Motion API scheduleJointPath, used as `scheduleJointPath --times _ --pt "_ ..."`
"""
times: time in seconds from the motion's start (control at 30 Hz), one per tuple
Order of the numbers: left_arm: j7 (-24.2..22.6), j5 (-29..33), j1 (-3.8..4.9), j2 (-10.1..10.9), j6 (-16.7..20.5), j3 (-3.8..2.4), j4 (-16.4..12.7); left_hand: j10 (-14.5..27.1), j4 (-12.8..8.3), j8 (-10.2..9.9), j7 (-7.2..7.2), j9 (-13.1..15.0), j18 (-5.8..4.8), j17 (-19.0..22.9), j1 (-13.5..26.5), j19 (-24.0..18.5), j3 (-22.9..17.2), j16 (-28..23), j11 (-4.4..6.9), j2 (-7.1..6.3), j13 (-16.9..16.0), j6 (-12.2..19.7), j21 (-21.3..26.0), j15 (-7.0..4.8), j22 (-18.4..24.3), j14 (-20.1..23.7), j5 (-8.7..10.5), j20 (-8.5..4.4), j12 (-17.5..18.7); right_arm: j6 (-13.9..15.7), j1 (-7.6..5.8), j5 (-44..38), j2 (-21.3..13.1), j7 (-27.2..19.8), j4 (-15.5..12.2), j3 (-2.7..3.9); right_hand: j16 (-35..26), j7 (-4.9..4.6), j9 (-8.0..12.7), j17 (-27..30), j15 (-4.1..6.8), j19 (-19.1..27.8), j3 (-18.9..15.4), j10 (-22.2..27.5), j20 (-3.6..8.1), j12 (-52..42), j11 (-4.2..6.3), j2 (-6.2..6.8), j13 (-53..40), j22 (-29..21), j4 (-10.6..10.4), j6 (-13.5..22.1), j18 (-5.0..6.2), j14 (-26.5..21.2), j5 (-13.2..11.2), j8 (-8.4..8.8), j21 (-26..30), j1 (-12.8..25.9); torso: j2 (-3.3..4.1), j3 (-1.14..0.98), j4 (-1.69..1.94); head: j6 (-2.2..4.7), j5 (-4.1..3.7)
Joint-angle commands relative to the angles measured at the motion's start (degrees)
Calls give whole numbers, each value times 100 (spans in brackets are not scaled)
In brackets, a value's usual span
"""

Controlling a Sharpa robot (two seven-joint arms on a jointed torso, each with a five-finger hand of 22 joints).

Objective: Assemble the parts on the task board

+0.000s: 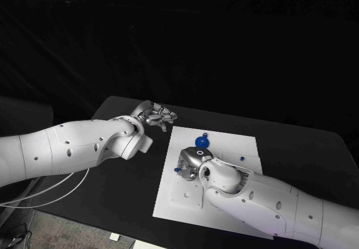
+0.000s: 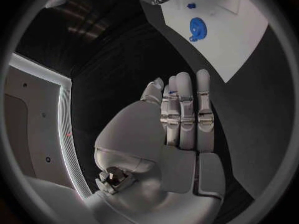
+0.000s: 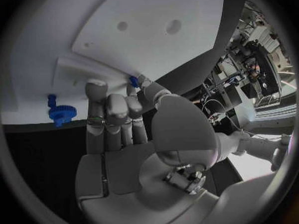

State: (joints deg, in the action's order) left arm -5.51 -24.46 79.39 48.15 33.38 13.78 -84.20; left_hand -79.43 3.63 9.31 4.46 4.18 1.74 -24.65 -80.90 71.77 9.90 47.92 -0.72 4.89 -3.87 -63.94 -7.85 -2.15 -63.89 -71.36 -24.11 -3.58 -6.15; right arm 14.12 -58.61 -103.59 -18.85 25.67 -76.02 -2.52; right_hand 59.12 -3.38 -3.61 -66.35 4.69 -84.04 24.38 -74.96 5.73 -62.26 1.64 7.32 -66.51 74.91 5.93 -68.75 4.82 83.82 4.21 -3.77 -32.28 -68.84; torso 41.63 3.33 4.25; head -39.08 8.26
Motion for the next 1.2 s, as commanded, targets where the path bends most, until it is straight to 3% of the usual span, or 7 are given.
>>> scheduleJointPath --times 0.03,0.57,0.67,0.77,0.9,1.03,1.2 --pt "-27 6 7 -23 -68 -5 -9 15 11 34 -10 -5 46 -5 -39 37 -21 -2 -26 8 4 47 39 -10 -5 -31 -25 8 24 -131 28 -78 20 -2 41 -19 12 5 -7 8 14 -270 39 -14 32 19 14 -64 5 323 -10 -59 -84 17 -25 19 -3 0 2 -2 -7 -12 0" --pt "12 -11 7 -64 -94 -5 2 24 -6 41 -9 -5 49 -28 -38 48 -29 -2 -26 13 4 54 59 -10 -44 -32 -25 8 20 -197 73 -95 92 -9 225 -81 21 35 -8 11 26 -271 173 -34 42 22 36 -182 9 325 -7 -139 -98 19 57 18 -2 43 0 -1 -7 -27 -17" --pt "20 -26 7 -64 -97 -5 2 24 -6 41 -9 -5 49 -28 -38 48 -29 -2 -26 13 4 54 59 -10 -44 -32 -25 8 20 -217 77 -118 92 -15 234 -96 28 39 -9 9 29 -272 266 -46 46 15 44 -296 3 332 90 -182 -108 20 76 17 -20 24 1 -3 -8 -29 -16" --pt "25 -36 8 -61 -101 -5 2 24 -15 42 -7 -5 49 -33 -43 49 -32 -1 -26 13 4 57 65 -11 -56 -32 -26 8 18 -221 79 -147 81 -23 240 -106 28 17 -9 11 27 -268 401 -49 48 12 41 -429 -2 337 314 -224 -114 18 222 17 -21 11 -2 -3 -11 -27 -24" --pt "32 -44 8 -54 -110 -5 1 24 -15 42 -7 -5 49 -33 -43 49 -32 -1 -26 13 4 57 65 -11 -56 -32 -26 8 18 -209 80 -190 67 -43 245 -114 37 20 -8 13 25 -266 548 -69 45 3 44 -545 -13 351 644 -272 -113 18 220 17 -52 168 -2 -3 -14 -28 -24" --pt "29 -52 8 -49 -112 -5 2 24 -15 42 -7 -5 49 -33 -43 49 -32 -1 -26 13 4 57 65 -11 -56 -32 -26 8 18 -104 82 -213 52 -89 239 -117 50 19 -9 7 27 -270 594 -85 47 -13 46 -595 -29 358 712 -294 -114 20 157 16 -83 187 2 -6 -11 -28 -27" --pt "17 -60 8 -41 -121 -5 9 32 -22 41 -4 -6 50 -40 -40 50 -30 -3 -29 8 5 64 76 -9 -71 -30 -25 9 22 232 85 -223 19 -236 207 -118 64 25 -10 6 33 -273 654 -112 52 -30 53 -607 -48 367 767 -322 -115 21 129 15 -139 221 0 -7 -12 -23 -31"
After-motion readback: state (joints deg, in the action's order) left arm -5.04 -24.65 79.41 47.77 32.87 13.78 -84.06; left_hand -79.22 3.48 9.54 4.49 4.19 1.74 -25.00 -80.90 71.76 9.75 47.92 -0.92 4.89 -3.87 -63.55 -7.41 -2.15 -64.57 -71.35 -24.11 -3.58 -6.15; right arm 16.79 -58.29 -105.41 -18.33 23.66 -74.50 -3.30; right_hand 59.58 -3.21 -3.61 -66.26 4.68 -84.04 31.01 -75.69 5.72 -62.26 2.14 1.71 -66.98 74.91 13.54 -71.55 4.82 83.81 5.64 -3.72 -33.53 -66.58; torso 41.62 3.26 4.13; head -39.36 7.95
